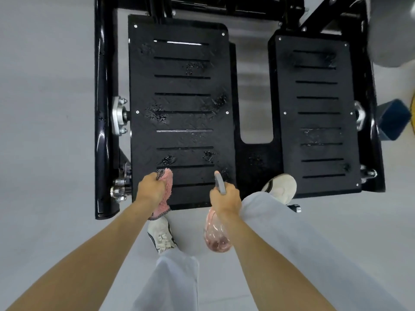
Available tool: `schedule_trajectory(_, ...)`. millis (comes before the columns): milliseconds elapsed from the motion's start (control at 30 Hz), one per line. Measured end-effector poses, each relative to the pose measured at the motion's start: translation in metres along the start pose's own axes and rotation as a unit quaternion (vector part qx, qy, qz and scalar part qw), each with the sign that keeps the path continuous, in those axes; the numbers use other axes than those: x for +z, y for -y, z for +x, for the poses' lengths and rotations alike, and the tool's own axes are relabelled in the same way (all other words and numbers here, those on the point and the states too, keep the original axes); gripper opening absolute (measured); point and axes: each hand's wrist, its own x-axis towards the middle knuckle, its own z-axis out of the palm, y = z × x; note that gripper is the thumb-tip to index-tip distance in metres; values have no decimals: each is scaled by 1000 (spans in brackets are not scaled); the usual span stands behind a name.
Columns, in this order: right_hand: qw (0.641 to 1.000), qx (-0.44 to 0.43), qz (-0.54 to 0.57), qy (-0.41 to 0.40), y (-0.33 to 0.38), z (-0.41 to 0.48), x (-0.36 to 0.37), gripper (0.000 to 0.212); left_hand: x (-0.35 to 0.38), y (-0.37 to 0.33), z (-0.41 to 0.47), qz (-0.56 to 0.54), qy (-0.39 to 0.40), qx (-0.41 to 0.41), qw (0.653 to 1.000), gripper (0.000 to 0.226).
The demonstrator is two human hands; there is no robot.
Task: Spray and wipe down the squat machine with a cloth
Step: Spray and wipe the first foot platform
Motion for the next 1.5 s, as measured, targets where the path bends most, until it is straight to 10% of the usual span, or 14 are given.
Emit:
schedule_trajectory(400, 983, -11, 120, -141, 1, 47, -84, 19, 72, -68, -12, 66, 51, 48, 995, 43)
schedule_trajectory(567, 962, -73, -98, -244, -13, 70, -117, 40, 95, -88, -20, 65, 63, 76, 993, 31)
schedule_trajectory(733, 949, -9, 22, -313, -21, 109, -135, 64, 106, -88, -16, 82, 65, 98, 990, 17)
schedule_trajectory(1067, 902, 25, 315, -293, -19, 135, -140, 23, 109, -88, -8, 84, 75, 99, 989, 15)
schedule_trajectory(1500, 910, 37, 251, -327, -43, 147, -164, 14, 136, -103, -12, 99, 90, 121, 984, 23)
